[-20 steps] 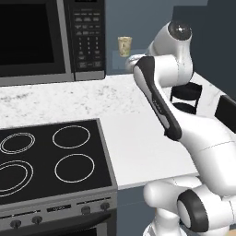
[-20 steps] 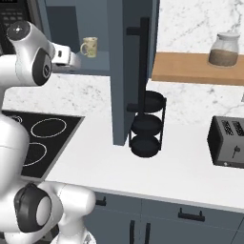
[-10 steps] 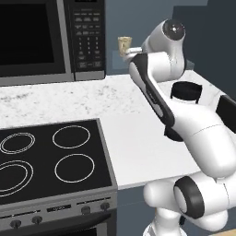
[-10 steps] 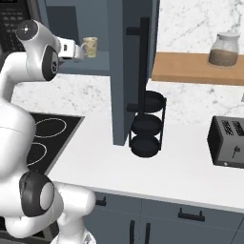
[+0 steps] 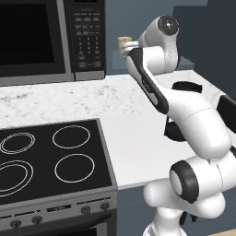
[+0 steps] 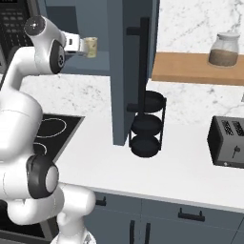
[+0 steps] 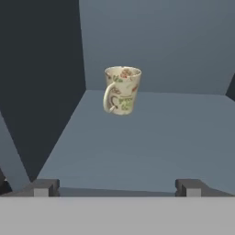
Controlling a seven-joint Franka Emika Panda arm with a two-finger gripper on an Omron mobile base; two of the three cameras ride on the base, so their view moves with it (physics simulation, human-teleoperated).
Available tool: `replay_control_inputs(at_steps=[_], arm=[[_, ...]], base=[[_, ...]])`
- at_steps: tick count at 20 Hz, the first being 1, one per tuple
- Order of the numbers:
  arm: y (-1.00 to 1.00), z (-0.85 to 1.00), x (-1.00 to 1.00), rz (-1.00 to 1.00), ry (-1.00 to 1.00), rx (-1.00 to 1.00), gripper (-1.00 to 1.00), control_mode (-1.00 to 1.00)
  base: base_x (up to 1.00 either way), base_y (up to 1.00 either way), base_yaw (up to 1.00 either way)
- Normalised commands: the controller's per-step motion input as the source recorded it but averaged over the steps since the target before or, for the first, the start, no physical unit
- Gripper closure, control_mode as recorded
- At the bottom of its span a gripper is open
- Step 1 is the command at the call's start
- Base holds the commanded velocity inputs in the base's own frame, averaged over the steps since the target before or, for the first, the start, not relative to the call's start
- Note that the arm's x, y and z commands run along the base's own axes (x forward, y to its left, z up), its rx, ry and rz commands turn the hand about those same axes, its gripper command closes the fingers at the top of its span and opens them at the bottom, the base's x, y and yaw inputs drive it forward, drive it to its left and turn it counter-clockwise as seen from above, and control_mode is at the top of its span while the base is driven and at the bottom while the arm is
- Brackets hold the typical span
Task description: Gather all objects into one cabinet and sort the glasses and bowls to opposite sides.
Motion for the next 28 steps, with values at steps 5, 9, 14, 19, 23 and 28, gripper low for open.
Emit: replay_control_inputs(at_steps=[5,9,14,19,23,28], arm=[[0.02,0.11,0.14,-0.11,0.03,0.01,-1.0,-1.0],[0.11,0.02,0.01,-0.15,0.08,0.03,-1.0,-1.0],[0.21,0.0,0.0,-0.09,0.08,0.09,-1.0,-1.0],[0.07,0.03,0.1,0.0,0.01,0.19,-1.0,-1.0],[0.0,0.02,0.15,0.0,0.0,0.18,-1.0,-1.0],[0.0,-0.08,0.1,0.0,-0.05,0.03,-1.0,-1.0]], base=[[0.0,0.0,0.0],[0.0,0.0,0.0],[0.0,0.0,0.0],[0.0,0.0,0.0],[0.0,0.0,0.0],[0.0,0.0,0.0]])
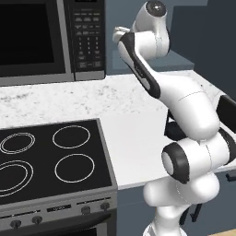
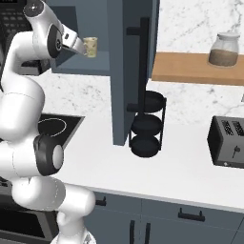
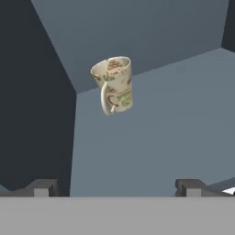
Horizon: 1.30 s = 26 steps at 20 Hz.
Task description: Gather all objects into one cabinet and sort the glasses and bowls to opposite sides.
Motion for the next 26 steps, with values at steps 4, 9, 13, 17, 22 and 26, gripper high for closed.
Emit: replay_control_inputs(at_steps=[4,9,13,17,22,26], arm=[[0.0,-0.29,0.0,0.0,-0.18,-0.03,-1.0,-1.0],[0.0,-0.17,0.0,0.0,-0.14,0.0,-1.0,-1.0],[0.0,-0.01,0.11,0.0,-0.04,0.0,-1.0,-1.0],[-0.01,0.0,0.38,0.0,0.02,0.02,-1.0,-1.0],[0.0,0.05,0.59,0.0,0.11,0.0,-1.0,-1.0],[0.0,0.06,0.64,0.0,0.15,0.0,-1.0,-1.0]], base=[[0.0,0.0,0.0],[0.0,0.0,0.0],[0.0,0.0,0.0],[0.0,0.0,0.0],[0.0,0.0,0.0],[0.0,0.0,0.0]])
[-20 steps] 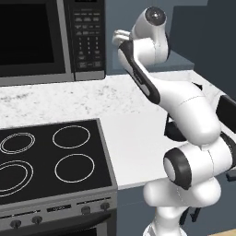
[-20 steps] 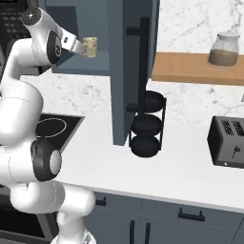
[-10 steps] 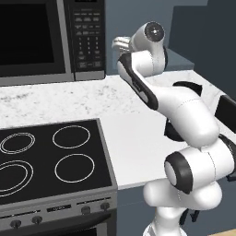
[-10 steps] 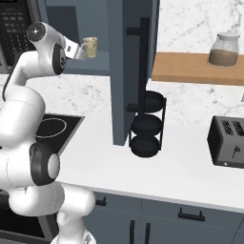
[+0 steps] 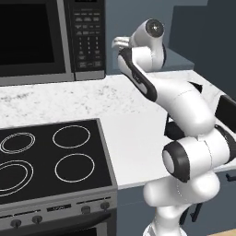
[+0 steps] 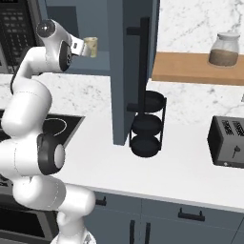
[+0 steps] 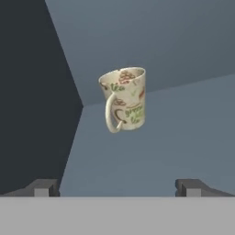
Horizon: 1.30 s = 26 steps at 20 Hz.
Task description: Gather all objects into one cabinet and sort the glasses and bowls to opposite sides.
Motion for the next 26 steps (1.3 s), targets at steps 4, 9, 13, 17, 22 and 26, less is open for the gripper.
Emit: replay_control_inputs(at_steps=[4,9,13,17,22,26], arm=[[0.0,0.05,0.51,0.0,0.12,0.0,-1.0,-1.0],[0.0,0.0,0.2,0.0,0.01,0.0,-1.0,-1.0],[0.0,0.0,0.31,-0.02,0.0,-0.03,-1.0,-1.0],[0.0,0.0,0.35,-0.04,0.0,-0.04,-1.0,-1.0],[0.0,0.0,0.28,-0.03,0.0,-0.01,-1.0,-1.0],[0.03,0.0,0.24,-0.01,0.02,0.0,-1.0,-1.0]], base=[[0.0,0.0,0.0],[0.0,0.0,0.0],[0.0,0.0,0.0],[0.0,0.0,0.0],[0.0,0.0,0.0],[0.0,0.0,0.0]])
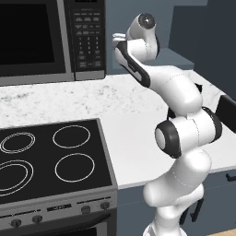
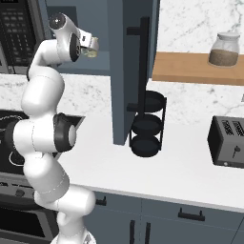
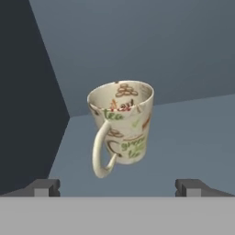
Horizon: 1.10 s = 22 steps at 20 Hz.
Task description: Gather all objects into one cabinet and sort the glasses and bowls to opposite sides.
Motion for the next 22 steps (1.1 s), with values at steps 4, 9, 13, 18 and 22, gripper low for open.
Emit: replay_control_inputs(at_steps=[4,9,13,18,22], arm=[[0.02,0.0,0.23,-0.01,0.04,0.0,-1.0,-1.0],[0.03,-0.02,0.28,-0.01,0.04,0.0,-1.0,-1.0],[0.16,-0.01,0.27,-0.01,0.01,0.0,-1.0,-1.0],[0.19,0.0,0.25,-0.01,0.01,0.0,-1.0,-1.0],[0.21,-0.04,0.2,0.0,0.01,0.0,-1.0,-1.0]], base=[[0.0,0.0,0.0],[0.0,0.0,0.0],[0.0,0.0,0.0],[0.0,0.0,0.0],[0.0,0.0,0.0]])
